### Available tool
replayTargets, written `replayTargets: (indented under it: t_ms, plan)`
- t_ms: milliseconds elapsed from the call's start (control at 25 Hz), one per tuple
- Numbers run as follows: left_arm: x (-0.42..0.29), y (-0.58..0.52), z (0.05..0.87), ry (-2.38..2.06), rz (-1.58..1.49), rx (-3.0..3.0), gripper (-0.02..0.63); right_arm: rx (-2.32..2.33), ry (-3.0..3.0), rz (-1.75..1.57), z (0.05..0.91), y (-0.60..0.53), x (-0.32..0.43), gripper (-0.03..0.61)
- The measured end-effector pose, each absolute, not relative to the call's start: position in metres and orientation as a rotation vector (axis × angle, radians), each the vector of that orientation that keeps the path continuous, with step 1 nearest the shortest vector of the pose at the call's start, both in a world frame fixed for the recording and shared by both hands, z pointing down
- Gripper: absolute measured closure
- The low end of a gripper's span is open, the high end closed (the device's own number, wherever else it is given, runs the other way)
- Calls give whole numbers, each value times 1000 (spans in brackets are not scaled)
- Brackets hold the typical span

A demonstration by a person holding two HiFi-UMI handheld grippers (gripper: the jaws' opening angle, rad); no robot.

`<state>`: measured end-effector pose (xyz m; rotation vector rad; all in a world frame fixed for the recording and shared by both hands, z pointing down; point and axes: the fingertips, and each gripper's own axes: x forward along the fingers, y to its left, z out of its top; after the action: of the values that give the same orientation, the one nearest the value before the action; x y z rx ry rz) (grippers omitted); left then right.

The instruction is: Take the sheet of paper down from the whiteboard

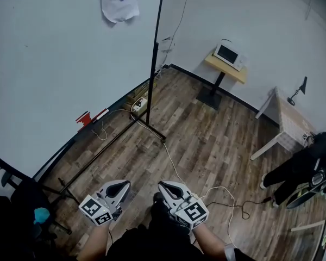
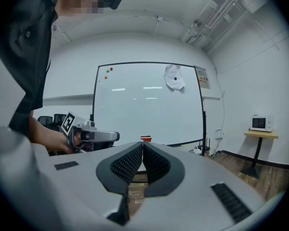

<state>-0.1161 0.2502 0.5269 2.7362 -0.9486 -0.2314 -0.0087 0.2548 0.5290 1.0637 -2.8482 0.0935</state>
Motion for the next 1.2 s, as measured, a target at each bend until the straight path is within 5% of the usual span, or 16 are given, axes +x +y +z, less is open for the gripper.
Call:
replayTargets:
  t_ms: [1200]
  plan:
    - [-106, -80, 500, -1336, -95, 2666, 603, 754, -2990, 137, 532, -102, 6, 558]
